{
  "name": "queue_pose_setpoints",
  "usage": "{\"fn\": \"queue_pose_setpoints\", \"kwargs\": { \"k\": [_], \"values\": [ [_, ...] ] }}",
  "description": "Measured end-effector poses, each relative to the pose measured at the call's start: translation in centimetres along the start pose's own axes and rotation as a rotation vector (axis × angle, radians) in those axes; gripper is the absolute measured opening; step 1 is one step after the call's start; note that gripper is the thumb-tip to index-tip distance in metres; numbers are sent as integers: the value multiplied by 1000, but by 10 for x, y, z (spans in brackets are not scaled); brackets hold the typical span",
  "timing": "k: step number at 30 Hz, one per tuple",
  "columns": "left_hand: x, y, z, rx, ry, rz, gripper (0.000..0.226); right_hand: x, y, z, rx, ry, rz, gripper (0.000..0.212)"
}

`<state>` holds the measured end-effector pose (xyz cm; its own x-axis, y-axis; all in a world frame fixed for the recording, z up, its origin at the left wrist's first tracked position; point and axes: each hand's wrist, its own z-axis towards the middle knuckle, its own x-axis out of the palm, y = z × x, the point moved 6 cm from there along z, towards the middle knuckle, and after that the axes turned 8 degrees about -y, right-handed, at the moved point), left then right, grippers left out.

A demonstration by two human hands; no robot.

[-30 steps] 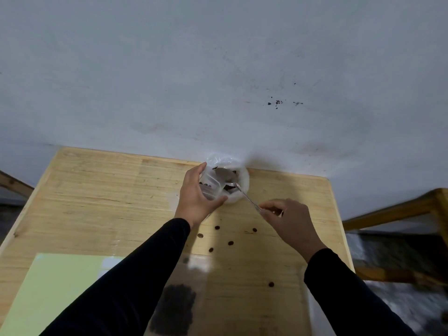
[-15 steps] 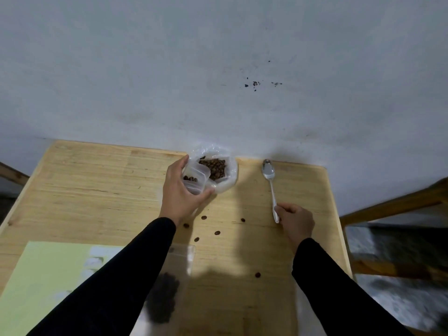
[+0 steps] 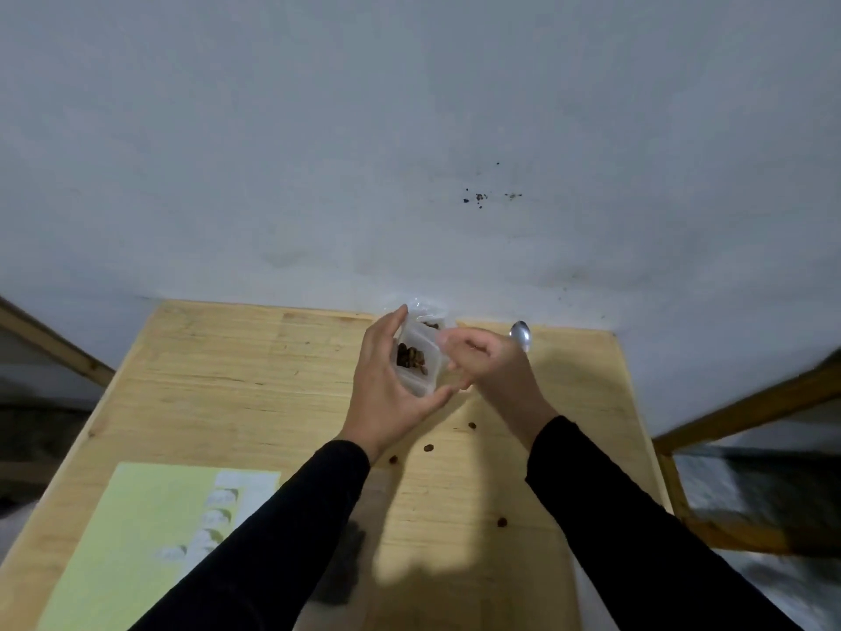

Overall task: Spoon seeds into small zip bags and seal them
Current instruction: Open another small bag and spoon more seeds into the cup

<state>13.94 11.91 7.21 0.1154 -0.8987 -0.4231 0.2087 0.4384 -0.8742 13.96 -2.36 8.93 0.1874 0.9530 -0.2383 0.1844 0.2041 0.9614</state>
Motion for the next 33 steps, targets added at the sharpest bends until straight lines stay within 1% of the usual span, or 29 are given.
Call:
{"fn": "queue_pose_setpoints", "kwargs": {
  "k": [4,5,6,7,11,12,14,15,17,19,21,23,26,28,30,33],
  "values": [
    [-17,-14,-3,-7,105,-2,120,6,23,-9,-78,-17,-81,16],
    [-25,-16,-3,-16,118,-12,121,7,29,-12,-91,-9,-123,16],
    [-32,-17,-3,-20,123,-29,116,9,34,-15,-96,3,-167,15],
    [-41,-17,-4,-18,119,-55,105,10,37,-19,-89,16,-201,14],
    [-68,-19,-6,-70,59,-217,40,17,51,-39,-73,66,-197,14],
    [-72,-19,-7,-87,39,-248,30,19,53,-44,-69,67,-181,15],
    [-79,-17,-10,-108,-6,-287,20,21,53,-57,-51,51,-87,17],
    [-82,-15,-12,-126,-33,-311,17,22,53,-65,-41,31,-4,17],
    [-88,-11,-17,-180,-102,-368,14,20,47,-79,-34,-26,163,7],
    [-94,-9,-24,-227,-143,-418,16,17,39,-93,-56,-105,208,19],
    [-97,-10,-29,-214,-127,-419,23,13,35,-99,-93,-199,160,25],
    [-98,-14,-31,-156,-61,-367,20,9,37,-100,-133,-252,128,21],
    [-96,-18,-27,-93,95,-327,14,3,43,-98,-180,-232,53,12],
    [-93,-19,-24,-96,185,-339,14,0,43,-95,-169,-183,-7,17],
    [-93,-20,-22,-93,195,-325,14,0,42,-93,-160,-171,-65,20],
    [-92,-25,-21,-104,119,-313,15,0,45,-89,-148,-233,-39,21]
  ]
}}
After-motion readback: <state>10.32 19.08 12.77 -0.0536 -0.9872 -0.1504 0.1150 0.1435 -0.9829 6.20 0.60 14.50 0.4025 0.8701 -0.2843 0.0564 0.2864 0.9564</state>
